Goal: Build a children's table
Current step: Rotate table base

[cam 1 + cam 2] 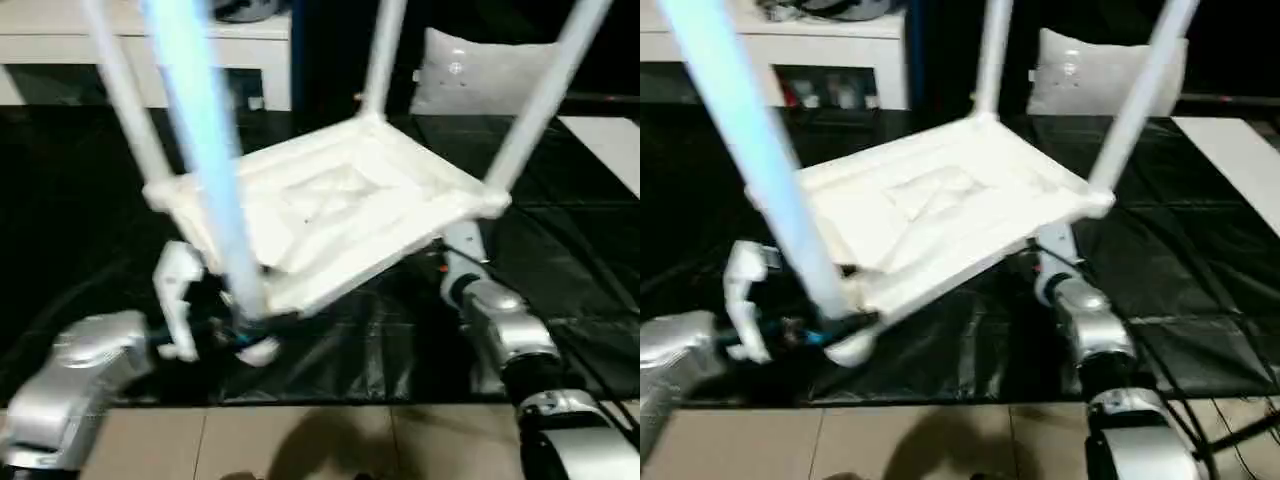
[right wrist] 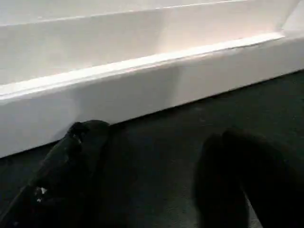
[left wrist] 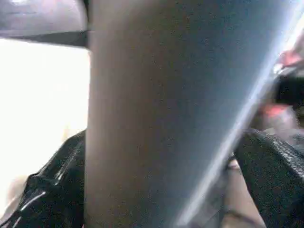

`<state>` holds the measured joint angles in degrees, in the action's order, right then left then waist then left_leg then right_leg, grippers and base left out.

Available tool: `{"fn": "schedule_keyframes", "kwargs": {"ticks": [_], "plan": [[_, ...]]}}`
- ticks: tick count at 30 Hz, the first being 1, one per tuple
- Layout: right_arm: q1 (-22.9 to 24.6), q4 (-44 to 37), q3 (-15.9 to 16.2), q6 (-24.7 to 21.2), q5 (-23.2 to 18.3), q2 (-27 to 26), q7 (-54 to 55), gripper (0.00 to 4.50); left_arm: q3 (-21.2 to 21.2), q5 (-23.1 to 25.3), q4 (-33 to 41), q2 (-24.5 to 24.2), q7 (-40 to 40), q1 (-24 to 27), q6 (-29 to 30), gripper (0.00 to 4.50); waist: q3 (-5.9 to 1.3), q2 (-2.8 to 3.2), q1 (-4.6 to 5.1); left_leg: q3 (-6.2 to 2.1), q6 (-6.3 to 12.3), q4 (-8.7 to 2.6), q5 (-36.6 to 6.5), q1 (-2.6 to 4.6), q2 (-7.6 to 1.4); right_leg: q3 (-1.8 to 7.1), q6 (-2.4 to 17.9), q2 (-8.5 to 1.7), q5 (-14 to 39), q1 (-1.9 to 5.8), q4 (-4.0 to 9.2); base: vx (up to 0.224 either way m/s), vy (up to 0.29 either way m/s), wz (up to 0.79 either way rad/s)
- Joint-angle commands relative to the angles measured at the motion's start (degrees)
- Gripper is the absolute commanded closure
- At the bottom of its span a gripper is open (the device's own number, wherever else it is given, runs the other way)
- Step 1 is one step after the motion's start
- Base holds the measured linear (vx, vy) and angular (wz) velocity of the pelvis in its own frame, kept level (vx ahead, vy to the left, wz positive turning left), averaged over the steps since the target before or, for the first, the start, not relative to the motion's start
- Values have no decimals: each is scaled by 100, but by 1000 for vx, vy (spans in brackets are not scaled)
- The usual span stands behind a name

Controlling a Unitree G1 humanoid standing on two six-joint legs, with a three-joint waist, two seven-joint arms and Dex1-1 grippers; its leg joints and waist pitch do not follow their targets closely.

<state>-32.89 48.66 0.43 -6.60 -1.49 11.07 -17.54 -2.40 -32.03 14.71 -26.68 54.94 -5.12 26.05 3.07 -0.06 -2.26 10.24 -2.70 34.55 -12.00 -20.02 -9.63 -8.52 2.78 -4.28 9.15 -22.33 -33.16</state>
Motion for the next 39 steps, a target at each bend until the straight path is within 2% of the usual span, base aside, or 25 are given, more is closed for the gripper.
{"fn": "schedule_keyframes", "kwargs": {"ticks": [1,4,5,6,11,14,18,22,23,24,25,26,27,28,30,32,36,37,39], "plan": [[-252,103,213,299,42,-180,-246,0,-288,-277,313,173,114,-165,222,2,-332,6,-20,-169,48,-449,-1224,-11,-414,480,817,-571,2054,308,377,0,0,0],[-271,172,291,434,77,-289,-367,0,-446,-365,369,285,112,-291,418,2,-337,-13,15,-156,106,-417,-1072,-32,-403,483,793,-573,2099,328,379,0,0,0],[-277,213,332,519,97,-352,-454,0,-545,-401,383,316,133,-362,560,2,-338,1,18,-152,134,-409,-1002,-37,-398,480,788,-568,2066,326,378,0,0,0],[-274,235,375,604,125,-397,-535,0,-612,-435,386,350,136,-410,635,2,-341,18,19,-152,150,-403,-968,-33,-394,478,796,-561,2047,326,377,0,0,0],[-246,306,553,850,183,-531,-903,0,-893,-573,400,543,127,-620,856,2,-345,9,23,-149,173,-401,-963,-15,-415,473,830,-535,1979,323,374,0,0,0],[-234,335,603,931,199,-544,-1001,0,-927,-553,346,615,89,-696,868,2,-339,11,11,-148,173,-406,-1001,3,-425,475,842,-529,1981,313,378,0,0,0],[-222,396,596,1052,223,-587,-1134,0,-933,-385,99,782,-24,-892,712,2,-342,4,-4,-147,177,-403,-957,-10,-420,480,840,-543,1970,329,381,0,0,0],[-231,489,580,1118,282,-591,-1031,0,-910,-57,-242,998,-262,-1117,364,2,-341,13,-7,-149,163,-399,-1019,10,-415,469,758,-530,2066,317,411,0,0,0],[-238,544,536,1126,299,-562,-883,0,-918,183,-505,1140,-443,-1283,95,2,-346,7,-14,-158,156,-401,-997,-6,-420,469,746,-548,2077,339,405,0,0,0],[-245,580,498,1113,314,-520,-752,0,-910,407,-713,1238,-677,-1398,-110,2,-338,6,-11,-156,170,-405,-1009,0,-414,463,710,-526,2124,320,428,0,0,0],[-253,613,473,1113,328,-490,-667,0,-902,557,-847,1302,-836,-1470,-244,2,-347,20,-8,-153,163,-391,-1042,11,-397,453,645,-524,2196,322,453,0,0,0],[-269,685,412,1116,355,-418,-519,0,-893,852,-1132,1398,-1085,-1620,-571,2,-350,60,-19,-168,132,-390,-1057,17,-406,448,646,-533,2184,328,434,0,0,0],[-266,701,392,1120,362,-387,-479,0,-883,926,-1220,1410,-1177,-1668,-617,2,-355,26,-20,-168,140,-393,-1075,20,-411,446,612,-535,2185,326,455,0,0,0],[-251,735,335,1124,372,-299,-391,0,-859,1121,-1429,1435,-1392,-1779,-794,2,-360,24,-21,-159,156,-388,-1070,11,-405,446,624,-531,2153,329,452,0,0,0],[-237,758,279,1117,356,-221,-373,0,-828,1193,-1561,1471,-1486,-1851,-924,2,-352,33,-29,-167,158,-390,-1164,15,-400,427,588,-533,2273,325,470,0,0,0],[-138,703,115,1108,266,9,-415,0,-790,1365,-1811,1589,-1741,-2006,-1057,2,-357,11,-37,-161,175,-376,-1144,15,-390,424,540,-532,2299,331,474,0,0,0],[7,548,19,1113,173,208,-455,0,-850,1400,-1825,1667,-1596,-1952,-1232,2,-391,6,-62,-155,280,-358,-962,-11,-393,425,594,-545,2067,342,449,0,0,0],[101,384,-16,1104,127,270,-485,0,-876,1388,-1810,1651,-1500,-1879,-1269,2,-391,62,-70,-159,324,-356,-909,-19,-391,424,634,-542,1953,342,434,0,0,0],[194,211,-57,1092,84,322,-508,0,-900,1372,-1807,1613,-1416,-1815,-1317,2,-400,16,-63,-153,386,-355,-831,-34,-391,421,679,-531,1811,349,419,0,0,0]]}}
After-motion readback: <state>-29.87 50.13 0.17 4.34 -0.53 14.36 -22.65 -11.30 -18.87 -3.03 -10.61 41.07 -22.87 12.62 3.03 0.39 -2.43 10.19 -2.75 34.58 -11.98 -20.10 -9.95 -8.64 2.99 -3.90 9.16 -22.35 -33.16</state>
